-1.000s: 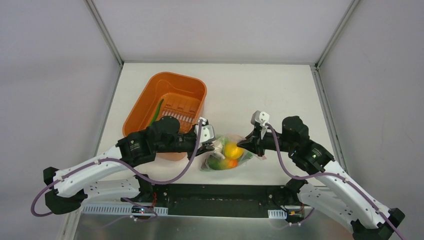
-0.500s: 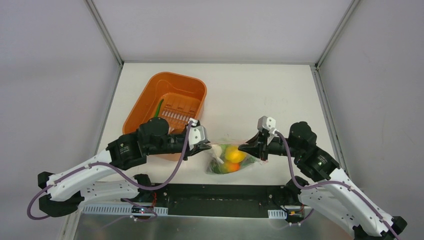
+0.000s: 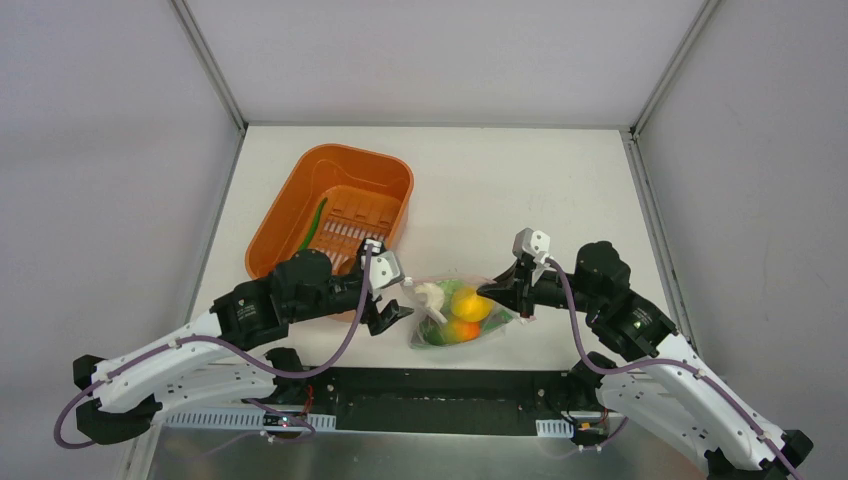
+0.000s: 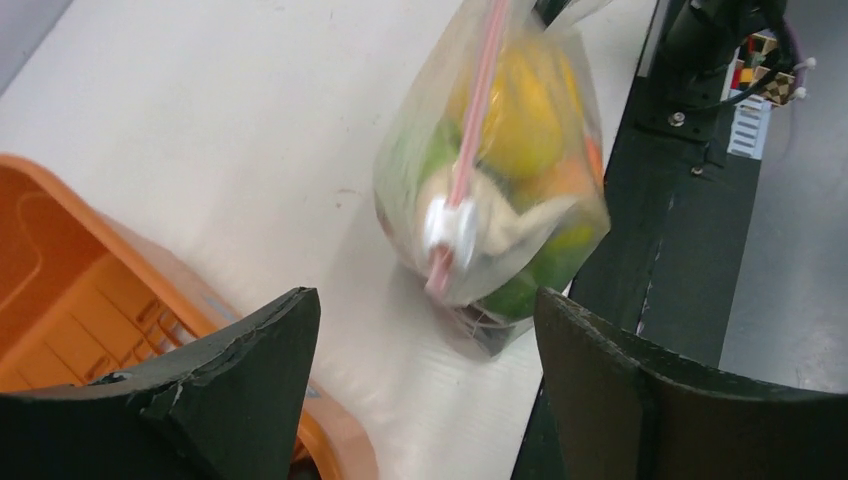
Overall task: Place the food in the zip-top bag and seal the zipper
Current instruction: Zip the zipper food storage bag at the center of the board.
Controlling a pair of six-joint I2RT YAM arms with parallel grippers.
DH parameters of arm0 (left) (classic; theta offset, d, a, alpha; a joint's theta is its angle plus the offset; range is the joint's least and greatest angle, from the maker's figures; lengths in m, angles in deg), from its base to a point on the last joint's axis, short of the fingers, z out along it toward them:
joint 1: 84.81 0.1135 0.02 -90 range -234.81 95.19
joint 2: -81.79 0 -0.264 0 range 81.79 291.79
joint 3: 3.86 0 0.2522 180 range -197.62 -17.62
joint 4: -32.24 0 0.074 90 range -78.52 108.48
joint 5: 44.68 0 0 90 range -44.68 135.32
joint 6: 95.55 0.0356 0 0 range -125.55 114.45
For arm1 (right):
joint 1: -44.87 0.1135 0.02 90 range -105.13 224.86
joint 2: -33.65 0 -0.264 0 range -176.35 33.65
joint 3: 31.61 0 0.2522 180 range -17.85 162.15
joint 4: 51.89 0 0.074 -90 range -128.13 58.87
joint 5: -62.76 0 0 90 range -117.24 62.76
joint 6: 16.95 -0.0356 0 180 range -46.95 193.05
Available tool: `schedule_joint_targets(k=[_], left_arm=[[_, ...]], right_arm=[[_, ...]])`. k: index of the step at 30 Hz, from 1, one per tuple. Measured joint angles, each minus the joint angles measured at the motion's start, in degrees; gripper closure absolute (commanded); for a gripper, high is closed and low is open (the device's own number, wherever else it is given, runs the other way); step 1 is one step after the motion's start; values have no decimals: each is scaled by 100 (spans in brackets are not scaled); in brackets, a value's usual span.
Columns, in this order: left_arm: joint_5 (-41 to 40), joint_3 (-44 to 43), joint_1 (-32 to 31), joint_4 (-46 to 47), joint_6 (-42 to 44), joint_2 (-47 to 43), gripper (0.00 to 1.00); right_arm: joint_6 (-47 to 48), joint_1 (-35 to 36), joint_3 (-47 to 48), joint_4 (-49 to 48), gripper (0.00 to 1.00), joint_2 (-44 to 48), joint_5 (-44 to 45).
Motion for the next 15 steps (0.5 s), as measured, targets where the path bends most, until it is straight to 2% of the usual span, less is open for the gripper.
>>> schedule_joint_targets(k=[3,8,13,15], left_arm=[[-37,435,170,236,-199,-348,21],[223,1311,597,1537,-756,-741,29],[699,1639,732,2684,-1349,-472,55],[905,1659,734,2983,-1530,-356,69]], right_arm=[[0,2,0,4,100,44,7],[-2,0,0,7,100,44,7],[-2,0,0,4,100,46,26],[-2,0,0,2,100,52,42]])
